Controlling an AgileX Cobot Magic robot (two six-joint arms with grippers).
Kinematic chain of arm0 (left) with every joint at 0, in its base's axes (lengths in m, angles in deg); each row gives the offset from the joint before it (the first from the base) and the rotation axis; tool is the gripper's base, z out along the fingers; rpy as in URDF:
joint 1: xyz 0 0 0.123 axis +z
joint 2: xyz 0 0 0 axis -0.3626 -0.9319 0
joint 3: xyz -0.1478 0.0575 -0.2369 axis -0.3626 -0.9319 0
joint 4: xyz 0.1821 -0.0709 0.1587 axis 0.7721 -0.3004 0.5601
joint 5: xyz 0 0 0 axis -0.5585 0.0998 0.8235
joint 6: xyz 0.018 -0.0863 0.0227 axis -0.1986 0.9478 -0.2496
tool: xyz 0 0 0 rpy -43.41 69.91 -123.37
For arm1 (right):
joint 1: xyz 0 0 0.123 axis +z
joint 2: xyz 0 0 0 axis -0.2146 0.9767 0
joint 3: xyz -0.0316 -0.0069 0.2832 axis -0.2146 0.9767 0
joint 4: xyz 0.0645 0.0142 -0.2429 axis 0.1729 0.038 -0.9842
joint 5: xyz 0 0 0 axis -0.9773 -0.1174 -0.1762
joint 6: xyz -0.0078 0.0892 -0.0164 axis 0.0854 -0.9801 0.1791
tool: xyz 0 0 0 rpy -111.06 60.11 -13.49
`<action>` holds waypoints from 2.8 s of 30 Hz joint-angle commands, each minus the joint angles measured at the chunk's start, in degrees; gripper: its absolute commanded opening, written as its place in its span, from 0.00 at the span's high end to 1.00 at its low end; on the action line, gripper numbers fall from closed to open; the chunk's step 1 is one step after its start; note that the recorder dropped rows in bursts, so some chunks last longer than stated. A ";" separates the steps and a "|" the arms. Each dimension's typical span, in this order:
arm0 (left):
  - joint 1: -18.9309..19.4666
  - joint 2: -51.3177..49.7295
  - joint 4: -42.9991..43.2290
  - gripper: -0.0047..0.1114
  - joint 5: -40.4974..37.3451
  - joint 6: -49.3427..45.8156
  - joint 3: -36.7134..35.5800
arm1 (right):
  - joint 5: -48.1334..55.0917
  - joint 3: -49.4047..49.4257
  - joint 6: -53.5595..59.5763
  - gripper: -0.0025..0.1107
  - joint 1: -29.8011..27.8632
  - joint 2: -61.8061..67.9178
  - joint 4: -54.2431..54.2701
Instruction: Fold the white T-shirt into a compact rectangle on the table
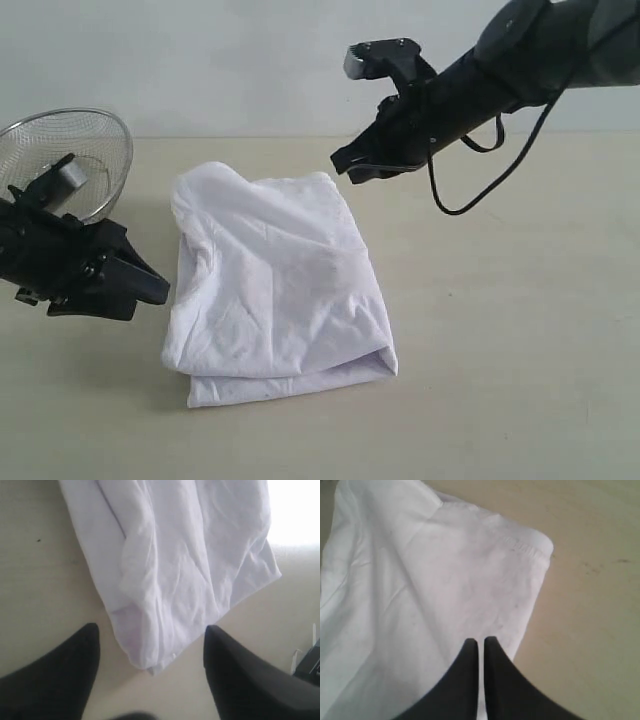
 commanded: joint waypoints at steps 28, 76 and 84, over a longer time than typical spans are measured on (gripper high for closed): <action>-6.04 -5.80 -10.21 0.50 4.26 -2.94 -5.27 | 18.53 -31.93 -9.97 0.98 0.76 26.09 -2.81; -5.13 -3.35 -5.90 0.40 3.13 -3.31 -9.66 | 19.52 -31.93 -10.58 0.98 0.76 27.63 -6.17; -0.10 -3.23 -15.49 0.87 -12.29 -11.00 -1.85 | 22.76 -31.93 -9.77 0.98 0.76 24.42 -9.37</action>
